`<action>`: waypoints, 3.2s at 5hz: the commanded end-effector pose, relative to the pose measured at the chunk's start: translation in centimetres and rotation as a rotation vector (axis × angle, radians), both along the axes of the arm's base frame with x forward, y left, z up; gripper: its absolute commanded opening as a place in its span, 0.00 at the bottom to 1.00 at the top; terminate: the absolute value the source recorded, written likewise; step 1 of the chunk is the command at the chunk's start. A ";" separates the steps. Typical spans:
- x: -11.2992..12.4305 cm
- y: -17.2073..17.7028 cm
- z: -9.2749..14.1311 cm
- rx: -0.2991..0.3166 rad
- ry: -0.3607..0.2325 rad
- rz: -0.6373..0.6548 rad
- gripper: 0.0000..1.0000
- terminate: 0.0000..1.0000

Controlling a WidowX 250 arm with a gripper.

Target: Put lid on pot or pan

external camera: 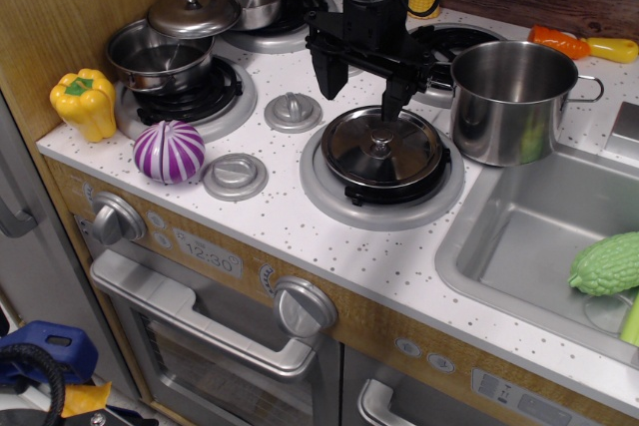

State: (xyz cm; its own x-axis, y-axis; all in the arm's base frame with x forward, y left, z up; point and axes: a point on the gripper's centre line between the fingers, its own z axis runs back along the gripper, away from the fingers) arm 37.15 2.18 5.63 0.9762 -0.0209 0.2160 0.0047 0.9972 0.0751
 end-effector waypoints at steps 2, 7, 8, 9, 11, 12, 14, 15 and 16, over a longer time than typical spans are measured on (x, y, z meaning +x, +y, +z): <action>0.4 -0.6 0.2 0.005 -0.007 0.006 1.00 0.00; 0.8 -1.9 -1.5 -0.036 -0.040 0.038 1.00 0.00; 0.5 -2.2 -1.6 -0.031 -0.044 0.050 1.00 0.00; 0.4 -2.1 -2.3 -0.038 -0.058 0.058 0.00 0.00; 0.6 -2.0 -1.9 -0.033 -0.055 0.059 0.00 0.00; 0.6 -2.2 -0.1 0.000 -0.047 0.067 0.00 0.00; 1.7 -2.4 3.5 0.060 -0.076 0.100 0.00 0.00; 2.1 -3.2 4.1 0.084 -0.109 0.134 0.00 0.00; 2.6 -4.0 5.1 0.106 -0.107 0.162 0.00 0.00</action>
